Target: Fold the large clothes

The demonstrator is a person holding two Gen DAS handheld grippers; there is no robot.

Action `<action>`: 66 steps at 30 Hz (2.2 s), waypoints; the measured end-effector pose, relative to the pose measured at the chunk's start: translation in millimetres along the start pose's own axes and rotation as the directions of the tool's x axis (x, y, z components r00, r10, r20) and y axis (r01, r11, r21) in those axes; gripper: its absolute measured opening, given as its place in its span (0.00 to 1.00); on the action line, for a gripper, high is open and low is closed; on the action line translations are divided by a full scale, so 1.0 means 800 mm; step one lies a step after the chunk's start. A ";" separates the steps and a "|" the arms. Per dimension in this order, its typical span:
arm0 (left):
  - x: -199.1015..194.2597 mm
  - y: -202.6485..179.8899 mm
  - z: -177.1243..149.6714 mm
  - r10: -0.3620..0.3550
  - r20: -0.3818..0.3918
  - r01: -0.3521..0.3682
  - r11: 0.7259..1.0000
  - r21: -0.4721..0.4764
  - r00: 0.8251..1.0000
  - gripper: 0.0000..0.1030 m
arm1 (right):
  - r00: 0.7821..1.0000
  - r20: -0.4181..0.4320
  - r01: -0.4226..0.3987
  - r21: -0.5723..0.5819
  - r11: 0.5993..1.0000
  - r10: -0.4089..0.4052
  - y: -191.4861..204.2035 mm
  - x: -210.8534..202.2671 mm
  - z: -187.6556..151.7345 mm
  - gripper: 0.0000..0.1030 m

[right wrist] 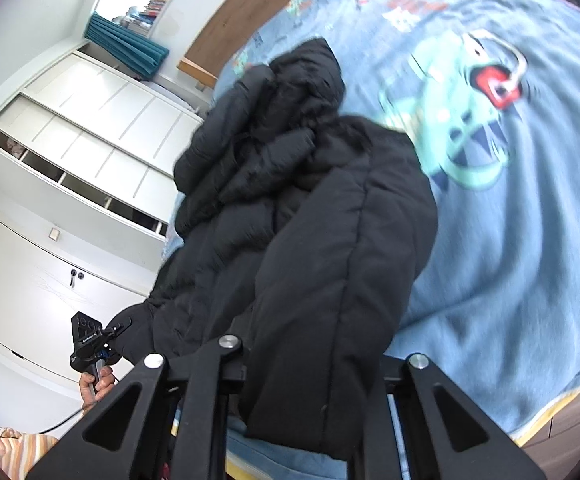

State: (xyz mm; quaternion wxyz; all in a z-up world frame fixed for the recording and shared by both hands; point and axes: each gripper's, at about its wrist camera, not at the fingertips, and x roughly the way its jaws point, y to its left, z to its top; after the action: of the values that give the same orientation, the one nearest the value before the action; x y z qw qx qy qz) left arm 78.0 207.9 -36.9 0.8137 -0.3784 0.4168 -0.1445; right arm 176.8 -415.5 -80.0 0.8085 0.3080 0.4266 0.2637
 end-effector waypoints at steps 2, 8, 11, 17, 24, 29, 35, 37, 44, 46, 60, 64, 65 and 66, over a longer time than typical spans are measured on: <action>-0.007 -0.006 0.009 -0.021 0.022 0.021 1.000 -0.004 1.000 0.13 | 1.000 0.027 -0.008 -0.009 1.000 0.008 0.009 -0.006 0.012 0.13; -0.020 -0.028 0.044 -0.078 0.080 0.079 0.997 -0.002 0.994 0.13 | 0.993 0.117 -0.030 -0.035 0.999 0.034 0.036 -0.023 0.049 0.13; -0.024 -0.042 0.067 -0.107 0.110 0.106 0.994 0.012 0.988 0.13 | 0.987 0.155 -0.042 -0.039 0.998 0.048 0.048 -0.025 0.074 0.13; -0.030 -0.069 0.124 -0.155 0.176 0.153 0.988 0.025 0.972 0.13 | 0.967 0.238 -0.082 -0.050 0.995 0.092 0.077 -0.025 0.141 0.13; -0.021 -0.100 0.197 -0.178 0.239 0.175 0.984 0.037 0.955 0.13 | 0.925 0.354 -0.153 0.010 0.988 0.140 0.074 -0.006 0.222 0.13; 0.005 -0.115 0.250 -0.165 0.261 0.158 0.986 0.047 0.951 0.13 | 0.912 0.389 -0.172 0.063 0.983 0.135 0.063 0.023 0.278 0.13; 0.054 -0.110 0.319 -0.160 0.284 0.166 0.986 0.006 0.945 0.13 | 0.913 0.390 -0.167 0.095 0.981 0.118 0.059 0.066 0.347 0.13; 0.077 -0.106 0.343 -0.145 0.285 0.155 0.988 -0.014 0.948 0.13 | 0.918 0.383 -0.154 0.111 0.982 0.101 0.059 0.087 0.374 0.13; 0.173 -0.060 0.422 -0.046 0.248 0.079 0.989 -0.127 0.968 0.14 | 0.943 0.331 -0.066 0.220 0.973 -0.011 0.043 0.171 0.445 0.13; 0.200 -0.042 0.439 -0.017 0.227 0.054 0.986 -0.160 0.974 0.14 | 0.950 0.308 -0.035 0.256 0.966 -0.047 0.036 0.200 0.465 0.13; 0.336 0.033 0.497 0.070 0.064 -0.047 0.950 -0.310 0.995 0.22 | 0.951 0.133 0.229 0.311 0.922 -0.281 -0.013 0.347 0.535 0.16; 0.341 0.047 0.505 0.023 0.061 0.002 0.924 -0.383 0.998 0.28 | 0.956 0.106 0.226 0.335 0.915 -0.275 -0.032 0.374 0.537 0.18; 0.336 0.047 0.506 0.004 0.068 0.024 0.915 -0.403 0.998 0.31 | 0.959 0.113 0.206 0.344 0.916 -0.259 -0.035 0.375 0.538 0.21; 0.334 0.048 0.508 -0.014 0.076 0.045 0.907 -0.419 0.997 0.36 | 0.963 0.122 0.185 0.351 0.918 -0.241 -0.036 0.375 0.539 0.27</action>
State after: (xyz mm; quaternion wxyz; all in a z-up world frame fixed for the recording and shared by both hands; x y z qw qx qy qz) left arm 558.4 287.8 -68.6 0.7253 -0.5557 0.4032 -0.0501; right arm 698.2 -346.2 -66.6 0.8000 0.4136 0.4289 0.0710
